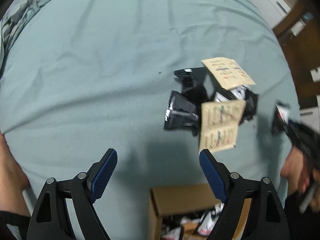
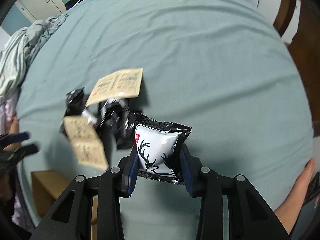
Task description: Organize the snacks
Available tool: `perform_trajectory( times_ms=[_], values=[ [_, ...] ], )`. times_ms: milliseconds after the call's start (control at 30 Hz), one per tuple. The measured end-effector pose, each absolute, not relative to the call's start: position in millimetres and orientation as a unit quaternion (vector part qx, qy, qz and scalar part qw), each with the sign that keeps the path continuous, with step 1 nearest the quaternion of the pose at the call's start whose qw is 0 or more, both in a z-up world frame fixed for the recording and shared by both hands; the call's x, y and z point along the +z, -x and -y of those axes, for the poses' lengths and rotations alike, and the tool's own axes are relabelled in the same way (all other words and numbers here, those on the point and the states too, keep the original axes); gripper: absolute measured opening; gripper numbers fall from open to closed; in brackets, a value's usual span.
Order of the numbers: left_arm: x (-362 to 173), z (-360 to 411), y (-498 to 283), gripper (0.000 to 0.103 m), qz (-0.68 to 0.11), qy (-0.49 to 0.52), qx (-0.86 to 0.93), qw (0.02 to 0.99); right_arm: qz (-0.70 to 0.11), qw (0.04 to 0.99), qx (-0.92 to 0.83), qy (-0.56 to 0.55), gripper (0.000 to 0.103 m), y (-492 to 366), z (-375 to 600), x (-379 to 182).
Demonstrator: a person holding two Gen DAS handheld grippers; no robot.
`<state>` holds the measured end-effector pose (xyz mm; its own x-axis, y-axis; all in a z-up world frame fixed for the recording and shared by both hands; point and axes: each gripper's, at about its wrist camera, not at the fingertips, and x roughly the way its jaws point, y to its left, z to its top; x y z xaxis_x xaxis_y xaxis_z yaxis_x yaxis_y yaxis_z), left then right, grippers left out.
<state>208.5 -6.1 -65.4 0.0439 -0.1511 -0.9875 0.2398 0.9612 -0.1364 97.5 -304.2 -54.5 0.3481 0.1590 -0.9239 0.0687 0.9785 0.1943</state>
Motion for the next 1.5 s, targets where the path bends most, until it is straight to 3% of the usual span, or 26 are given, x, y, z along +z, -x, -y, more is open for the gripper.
perform_trajectory(
  times_ms=[333,567,1000,1033,1100,1167,1400,1500],
  values=[
    [-113,26,-231,0.082,-0.688,-0.031,-0.127,0.714,-0.597,0.788,0.065,-0.133,0.037,-77,310,-57],
    [-108,40,-236,0.082,-0.671,0.024,-0.158,0.724,-0.607,0.777,0.072,-0.151,0.037,-79,317,-65],
    [-102,56,-252,0.083,-0.659,0.034,-0.178,0.730,-0.617,0.769,0.075,-0.151,0.037,-83,317,-67],
    [-99,57,-251,0.081,-0.655,0.037,-0.185,0.732,-0.617,0.769,0.074,-0.152,0.037,-83,317,-67],
    [-98,61,-253,0.066,-0.652,0.037,-0.200,0.730,-0.617,0.769,0.073,-0.152,0.037,-83,315,-68],
    [-99,68,-250,0.032,-0.658,0.027,-0.223,0.719,-0.618,0.768,0.073,-0.151,0.037,-83,314,-68],
    [-86,95,-226,0.014,-0.624,-0.034,-0.265,0.734,-0.619,0.767,0.074,-0.151,0.037,-84,312,-69],
    [-74,100,-220,0.012,-0.607,-0.037,-0.282,0.742,-0.619,0.767,0.074,-0.151,0.037,-84,312,-69]
  ],
)
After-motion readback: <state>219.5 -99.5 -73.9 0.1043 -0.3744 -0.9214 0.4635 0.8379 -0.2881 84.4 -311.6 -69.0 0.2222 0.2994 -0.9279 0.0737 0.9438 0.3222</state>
